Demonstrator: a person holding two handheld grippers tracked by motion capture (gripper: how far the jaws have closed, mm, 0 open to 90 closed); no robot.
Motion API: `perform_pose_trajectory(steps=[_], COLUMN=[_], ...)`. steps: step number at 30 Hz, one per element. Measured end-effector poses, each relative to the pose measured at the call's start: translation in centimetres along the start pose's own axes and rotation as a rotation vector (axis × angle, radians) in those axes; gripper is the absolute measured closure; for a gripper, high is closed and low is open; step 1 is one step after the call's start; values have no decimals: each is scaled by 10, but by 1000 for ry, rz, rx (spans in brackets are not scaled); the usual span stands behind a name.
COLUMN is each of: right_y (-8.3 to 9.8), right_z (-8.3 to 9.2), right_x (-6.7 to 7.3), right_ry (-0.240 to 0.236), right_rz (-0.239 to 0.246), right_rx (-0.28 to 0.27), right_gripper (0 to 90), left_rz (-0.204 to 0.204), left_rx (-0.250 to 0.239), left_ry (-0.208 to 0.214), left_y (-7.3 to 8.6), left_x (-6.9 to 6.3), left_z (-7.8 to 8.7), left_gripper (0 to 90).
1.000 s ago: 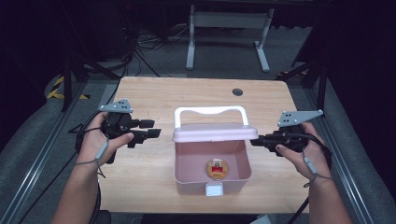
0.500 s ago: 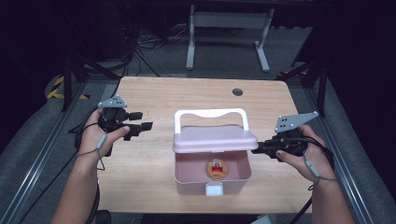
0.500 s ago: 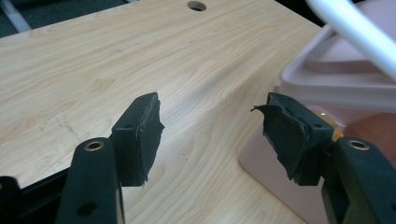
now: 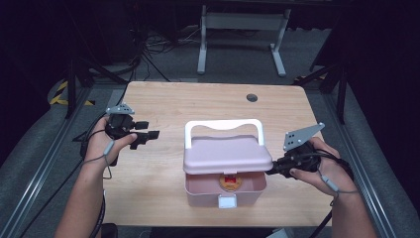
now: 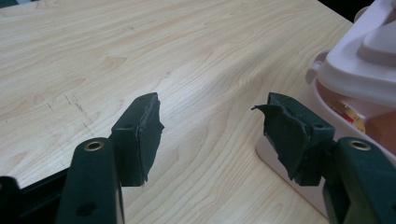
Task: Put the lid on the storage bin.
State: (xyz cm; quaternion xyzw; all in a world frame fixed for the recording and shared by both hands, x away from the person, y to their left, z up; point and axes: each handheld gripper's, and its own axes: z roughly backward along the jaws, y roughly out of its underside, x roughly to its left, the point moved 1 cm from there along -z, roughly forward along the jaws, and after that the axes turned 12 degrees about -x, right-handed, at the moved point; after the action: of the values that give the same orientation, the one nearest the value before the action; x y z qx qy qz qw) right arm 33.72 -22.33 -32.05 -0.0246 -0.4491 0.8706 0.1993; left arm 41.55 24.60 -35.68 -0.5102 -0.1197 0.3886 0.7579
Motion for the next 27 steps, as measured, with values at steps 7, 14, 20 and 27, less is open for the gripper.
perform_pose_trajectory(steps=[7, 14, 20, 27], right_y=[2, 4, 7, 10], right_z=[-3, -7, -9, -10], right_x=[2, 3, 6, 8], right_ry=[-19, -41, -60, -68], right_rz=[9, 22, 24, 23], right_rx=[41, 85, 135, 182], right_gripper=[847, 837, 829, 805], left_rz=[2, 6, 17, 14], left_rx=[33, 57, 68, 86], left_ry=[-12, -7, -12, -6], left_y=[6, 9, 12, 14], left_x=[7, 12, 16, 20], left_z=[-5, -9, -12, -15], left_gripper=[366, 356, 355, 347])
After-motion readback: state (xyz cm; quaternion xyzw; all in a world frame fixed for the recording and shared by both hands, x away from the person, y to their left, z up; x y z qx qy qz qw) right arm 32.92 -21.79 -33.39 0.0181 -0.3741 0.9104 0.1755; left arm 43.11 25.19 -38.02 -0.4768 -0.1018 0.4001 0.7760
